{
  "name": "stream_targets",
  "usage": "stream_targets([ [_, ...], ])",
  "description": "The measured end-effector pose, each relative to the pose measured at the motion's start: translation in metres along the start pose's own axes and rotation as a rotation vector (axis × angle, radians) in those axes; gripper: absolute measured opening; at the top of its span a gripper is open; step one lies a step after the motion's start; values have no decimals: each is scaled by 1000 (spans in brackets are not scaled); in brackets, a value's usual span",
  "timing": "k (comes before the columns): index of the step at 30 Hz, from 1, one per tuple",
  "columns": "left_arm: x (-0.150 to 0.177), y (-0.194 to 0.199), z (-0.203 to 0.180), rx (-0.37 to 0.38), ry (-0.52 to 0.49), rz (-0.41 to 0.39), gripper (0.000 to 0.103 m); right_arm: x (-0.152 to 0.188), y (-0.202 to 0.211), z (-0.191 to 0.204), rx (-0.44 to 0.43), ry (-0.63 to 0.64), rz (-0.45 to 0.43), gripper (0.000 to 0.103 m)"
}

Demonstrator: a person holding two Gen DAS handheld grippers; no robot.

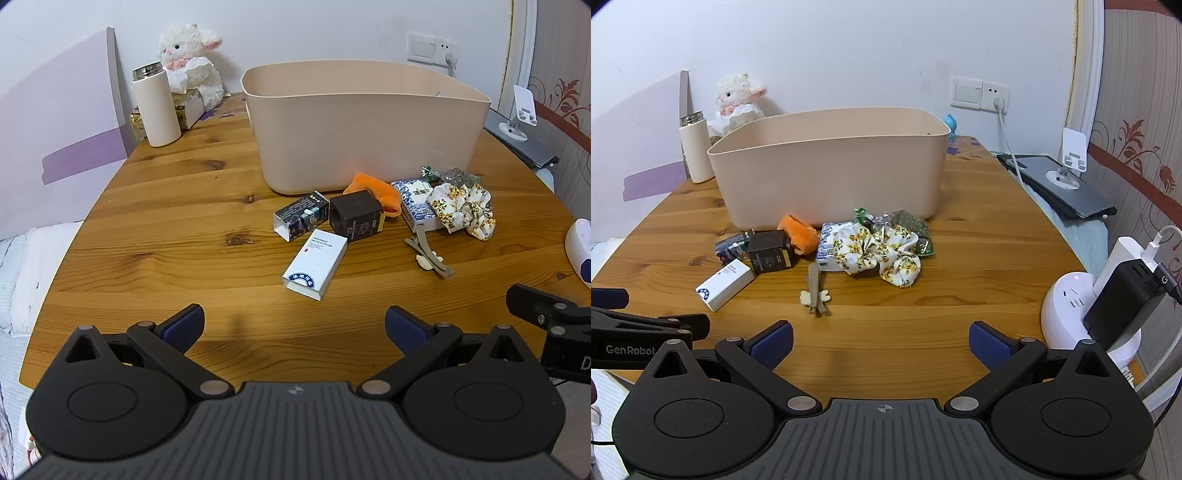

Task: Organize objects
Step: 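Move both tools toward the items in front of the basket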

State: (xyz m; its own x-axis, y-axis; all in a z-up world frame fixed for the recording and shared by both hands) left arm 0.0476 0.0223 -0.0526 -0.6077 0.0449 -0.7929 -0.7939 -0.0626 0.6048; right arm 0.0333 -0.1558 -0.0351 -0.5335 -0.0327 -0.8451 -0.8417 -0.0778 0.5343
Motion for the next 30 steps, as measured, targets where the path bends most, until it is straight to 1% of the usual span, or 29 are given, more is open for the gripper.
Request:
stream_targets([
  [15,-1,-4,3,1,5,-2,103,0,-5,0,8,-1,-1,103],
  [30,2,-21,10,-10,3,18,103,4,-17,9,-5,5,-13,103],
])
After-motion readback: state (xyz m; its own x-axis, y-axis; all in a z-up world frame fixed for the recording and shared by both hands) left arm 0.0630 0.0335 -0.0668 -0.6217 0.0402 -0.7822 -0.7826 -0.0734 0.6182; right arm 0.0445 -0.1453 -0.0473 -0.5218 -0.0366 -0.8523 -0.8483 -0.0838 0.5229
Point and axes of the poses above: each gripper's, at about its wrist camera, not at the fingertips, and y roughly against the way its jaws point, z to its left, x to its underside, the point moved 7 cm from there along -y, roughly the way its jaws point, and after that the axes turned 9 degrees about -z, right-handed, at the moved point
